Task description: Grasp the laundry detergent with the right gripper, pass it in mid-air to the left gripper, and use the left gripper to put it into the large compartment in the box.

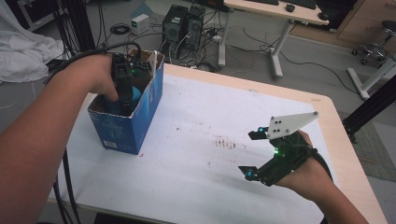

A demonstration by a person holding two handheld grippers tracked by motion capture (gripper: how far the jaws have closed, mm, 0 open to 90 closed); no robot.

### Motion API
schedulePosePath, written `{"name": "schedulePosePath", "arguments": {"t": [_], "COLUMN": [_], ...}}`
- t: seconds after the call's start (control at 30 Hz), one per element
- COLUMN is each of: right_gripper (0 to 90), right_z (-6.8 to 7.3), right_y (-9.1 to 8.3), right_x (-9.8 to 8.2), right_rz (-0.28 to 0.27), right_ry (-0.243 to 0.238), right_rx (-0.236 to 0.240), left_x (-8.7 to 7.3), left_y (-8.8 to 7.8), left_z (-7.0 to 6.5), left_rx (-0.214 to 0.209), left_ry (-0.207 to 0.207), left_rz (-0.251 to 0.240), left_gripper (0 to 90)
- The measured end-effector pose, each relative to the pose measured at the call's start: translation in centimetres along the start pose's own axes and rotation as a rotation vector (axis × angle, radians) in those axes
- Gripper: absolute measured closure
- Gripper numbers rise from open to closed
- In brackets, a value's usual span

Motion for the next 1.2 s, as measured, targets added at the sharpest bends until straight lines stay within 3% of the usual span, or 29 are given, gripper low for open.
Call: {"name": "schedulePosePath", "arguments": {"t": [0.2, 0.27, 0.43, 0.7, 1.0, 1.2], "right_gripper": [0.9, 0.9, 0.9, 0.9, 0.9, 0.9], "right_z": [0.0, 0.1, 0.2, 0.2, 0.1, -0.5], "right_y": [0.2, 0.2, 0.2, 0.4, 0.2, -0.4], "right_x": [0.0, 0.0, -0.2, -0.4, -0.2, 0.0], "right_rz": [0.003, 0.001, -0.004, 0.011, 0.010, 0.037], "right_ry": [-0.001, 0.000, 0.002, -0.005, -0.001, -0.003], "right_rx": [0.005, 0.009, 0.012, 0.006, 0.011, 0.006], "left_x": [0.2, 0.2, 0.2, -0.2, -0.4, 0.6], "left_y": [0.0, -0.1, -0.5, -1.7, -4.7, -7.5], "left_z": [-0.3, -0.2, -0.3, -0.3, -0.8, -1.9], "left_rx": [-0.035, -0.018, -0.012, 0.002, 0.033, 0.050], "left_ry": [-0.008, -0.007, -0.012, -0.018, -0.002, 0.048], "left_rz": [-0.012, -0.006, -0.008, -0.011, -0.017, -0.052], "left_gripper": [36.8, 31.1, 26.8, 24.4, 18.5, 15.4]}}
Point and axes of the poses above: each handheld gripper's, and its own axes: y roughly forward along the jaws, x roughly out of its top, z roughly to its left, the point moved 10 cm from there along y, roughly forward along the jaws, and after that the axes turned 7 degrees about y, right-handed, at the moved point
